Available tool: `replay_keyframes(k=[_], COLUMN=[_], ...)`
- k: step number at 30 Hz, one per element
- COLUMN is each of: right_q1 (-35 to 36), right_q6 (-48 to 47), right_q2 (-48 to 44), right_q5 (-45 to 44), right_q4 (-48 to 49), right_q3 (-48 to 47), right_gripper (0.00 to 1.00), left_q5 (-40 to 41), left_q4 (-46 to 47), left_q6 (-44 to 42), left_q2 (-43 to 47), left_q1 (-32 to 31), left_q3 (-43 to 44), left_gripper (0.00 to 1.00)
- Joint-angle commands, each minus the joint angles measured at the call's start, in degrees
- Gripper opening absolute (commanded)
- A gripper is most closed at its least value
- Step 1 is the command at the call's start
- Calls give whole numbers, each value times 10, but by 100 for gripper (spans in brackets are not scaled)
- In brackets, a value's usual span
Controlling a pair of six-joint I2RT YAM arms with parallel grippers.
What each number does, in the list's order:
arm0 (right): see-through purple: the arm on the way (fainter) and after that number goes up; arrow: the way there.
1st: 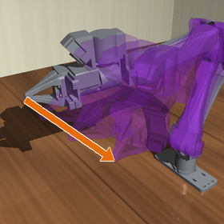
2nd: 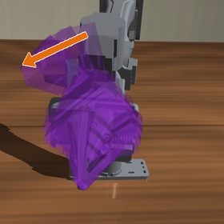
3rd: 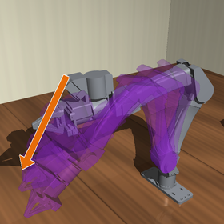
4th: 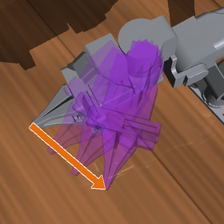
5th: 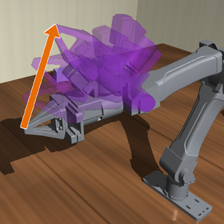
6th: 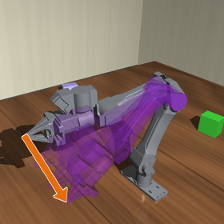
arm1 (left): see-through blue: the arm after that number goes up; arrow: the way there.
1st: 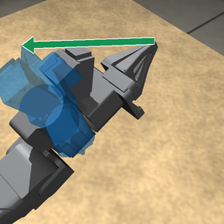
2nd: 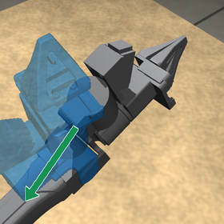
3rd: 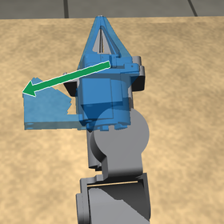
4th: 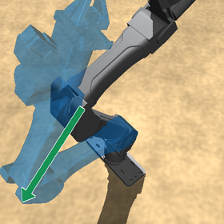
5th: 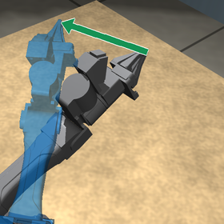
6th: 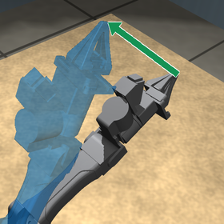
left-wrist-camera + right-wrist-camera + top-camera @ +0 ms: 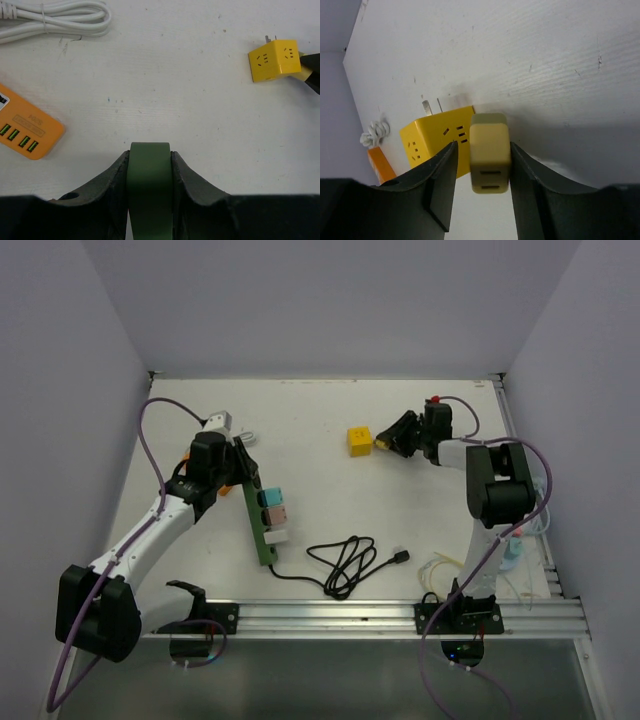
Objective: Pull the plug off the socket
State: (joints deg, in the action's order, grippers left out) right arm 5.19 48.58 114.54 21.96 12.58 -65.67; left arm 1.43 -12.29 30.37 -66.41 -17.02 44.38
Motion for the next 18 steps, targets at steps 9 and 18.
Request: replay_keyframes(k=[9, 18], right_q1=[-4, 45], right_q6=[-83, -158], right_q2=[-85, -230], right_q5=[-97, -61], right_q4=[-183, -239], right_q3=[-13, 36], right_gripper=[85, 86], left_q5=[-45, -61], left_q4=[43, 49], left_q6=[-5, -10], left_q2=[15, 4], left_q1=[-1, -1], left_q3=[23, 32], left_gripper=[0, 0])
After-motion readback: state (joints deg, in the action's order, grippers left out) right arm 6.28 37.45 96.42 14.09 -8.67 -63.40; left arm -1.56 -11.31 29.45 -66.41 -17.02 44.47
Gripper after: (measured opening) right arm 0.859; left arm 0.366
